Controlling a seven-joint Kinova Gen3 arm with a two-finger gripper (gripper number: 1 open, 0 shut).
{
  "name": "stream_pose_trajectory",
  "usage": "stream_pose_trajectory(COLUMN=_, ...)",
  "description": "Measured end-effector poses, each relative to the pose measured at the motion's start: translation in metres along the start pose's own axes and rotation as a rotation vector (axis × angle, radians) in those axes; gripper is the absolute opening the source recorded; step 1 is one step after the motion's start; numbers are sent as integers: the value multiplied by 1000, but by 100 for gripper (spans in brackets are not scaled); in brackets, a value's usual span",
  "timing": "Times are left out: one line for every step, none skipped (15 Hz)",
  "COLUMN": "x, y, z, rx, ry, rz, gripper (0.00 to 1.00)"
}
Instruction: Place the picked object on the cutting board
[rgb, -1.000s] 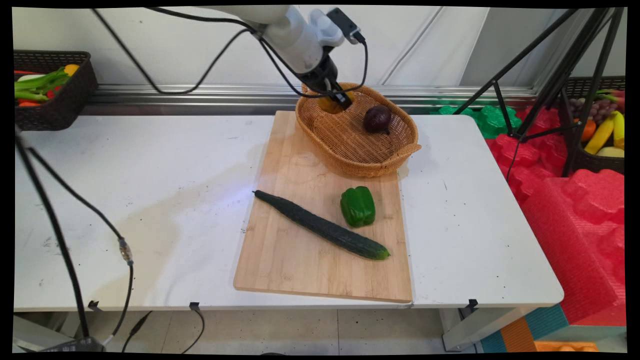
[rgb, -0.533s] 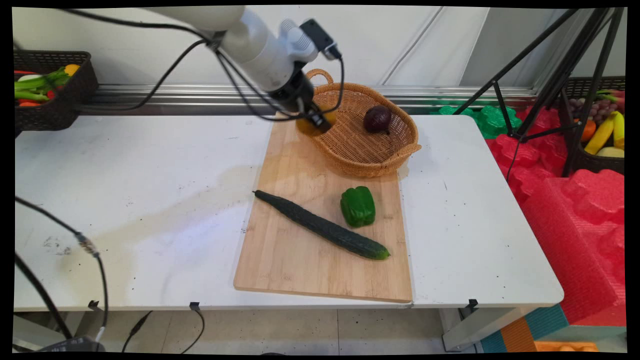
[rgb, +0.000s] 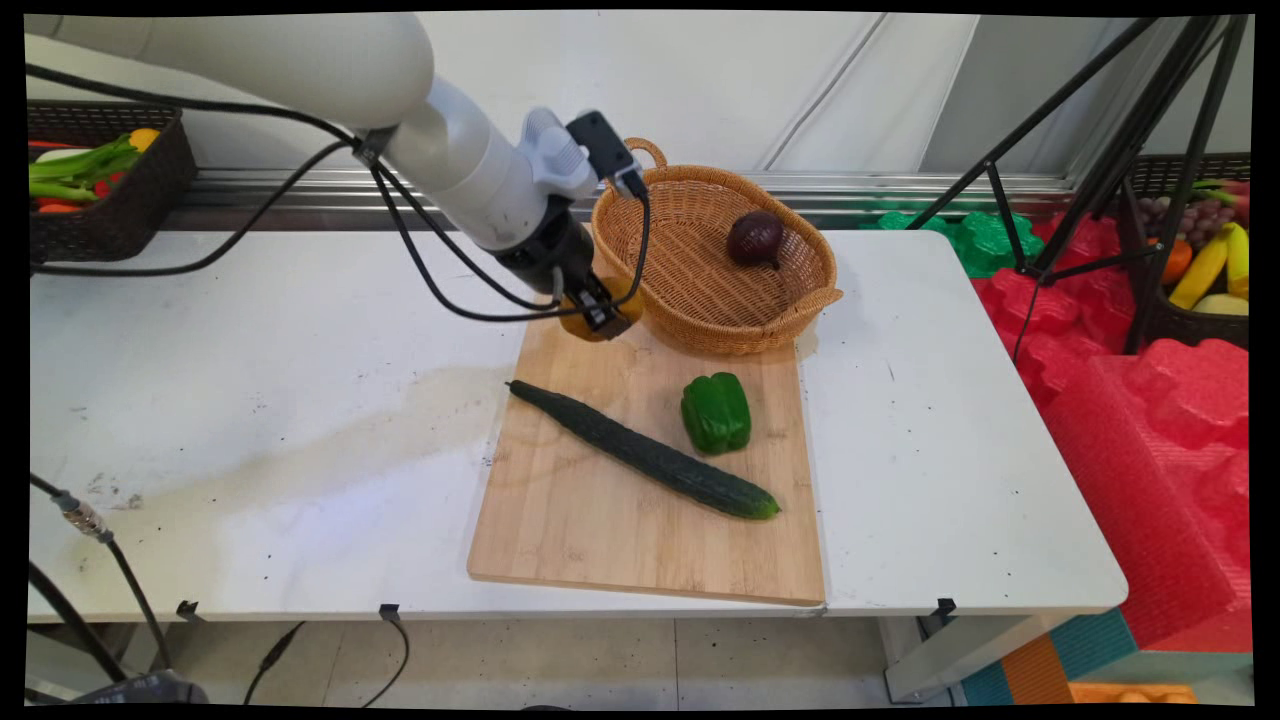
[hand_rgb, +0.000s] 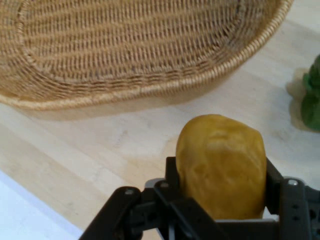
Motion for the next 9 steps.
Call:
stream_pose_trajectory(x=-1, y=2, z=5, rx=-4, ry=-4, rz=8, gripper=0)
stream_pose_trajectory(x=-2, y=4, z=11, rx=-8, ry=-8, rz=15, gripper=0)
stream_pose_trajectory(x=-2, y=5, z=15, rx=-10, ry=-10, rz=21, gripper=0)
stream_pose_trajectory(x=-1, y=6, z=21, rx=-13, ry=-13, rz=27, gripper=0)
stream_pose_trajectory(x=-1, y=6, z=29, rx=-18, ry=-17, rz=35, gripper=0)
stream_pose_trajectory(x=0, y=7, z=34, rx=-22, ry=-21, rz=41, gripper=0)
stream_pose_trajectory(x=0, y=8, z=40, rx=-26, ry=-23, rz=46, gripper=0)
stream_pose_trajectory(x=1, y=8, z=44, rx=-30, ry=-25, rz=50, gripper=0)
stream_pose_trajectory(x=2, y=9, z=52, rx=-37, ry=-27, rz=56, gripper=0)
